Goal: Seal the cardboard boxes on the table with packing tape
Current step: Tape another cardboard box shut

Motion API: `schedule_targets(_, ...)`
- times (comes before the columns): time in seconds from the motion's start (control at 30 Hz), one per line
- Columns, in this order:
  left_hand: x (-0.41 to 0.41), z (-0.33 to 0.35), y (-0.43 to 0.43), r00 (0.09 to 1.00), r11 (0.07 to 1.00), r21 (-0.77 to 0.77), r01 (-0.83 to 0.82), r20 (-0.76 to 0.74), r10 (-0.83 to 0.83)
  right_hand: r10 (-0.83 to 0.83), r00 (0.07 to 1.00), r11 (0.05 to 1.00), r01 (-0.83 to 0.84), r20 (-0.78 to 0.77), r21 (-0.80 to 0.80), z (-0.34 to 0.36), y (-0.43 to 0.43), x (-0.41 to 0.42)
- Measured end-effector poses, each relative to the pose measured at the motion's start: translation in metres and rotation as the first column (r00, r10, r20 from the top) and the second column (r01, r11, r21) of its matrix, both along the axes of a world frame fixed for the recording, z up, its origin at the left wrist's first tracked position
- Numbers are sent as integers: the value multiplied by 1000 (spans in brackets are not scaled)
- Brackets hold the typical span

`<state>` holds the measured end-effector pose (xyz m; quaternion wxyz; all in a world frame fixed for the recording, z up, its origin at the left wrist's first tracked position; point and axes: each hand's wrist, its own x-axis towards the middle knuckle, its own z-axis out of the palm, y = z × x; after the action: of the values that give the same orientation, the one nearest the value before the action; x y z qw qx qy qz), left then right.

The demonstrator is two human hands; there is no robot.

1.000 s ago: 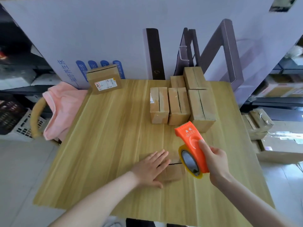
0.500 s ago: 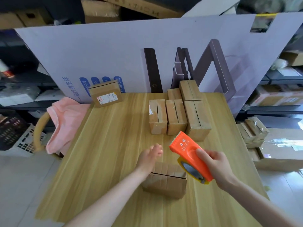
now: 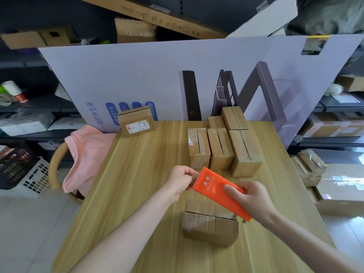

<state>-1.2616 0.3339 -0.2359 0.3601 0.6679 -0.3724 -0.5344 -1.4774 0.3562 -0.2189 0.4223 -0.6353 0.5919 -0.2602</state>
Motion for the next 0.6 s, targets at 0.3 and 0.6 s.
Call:
schedule_targets(0.3, 13, -25, 2, 990, 999, 27, -39, 134, 35, 127, 963, 992, -128, -237, 10, 11, 2, 3)
schedule_targets(0.6, 61, -74, 40, 938, 964, 80, -254, 265, 225, 175, 902, 982, -131, -394, 137, -15, -3, -65)
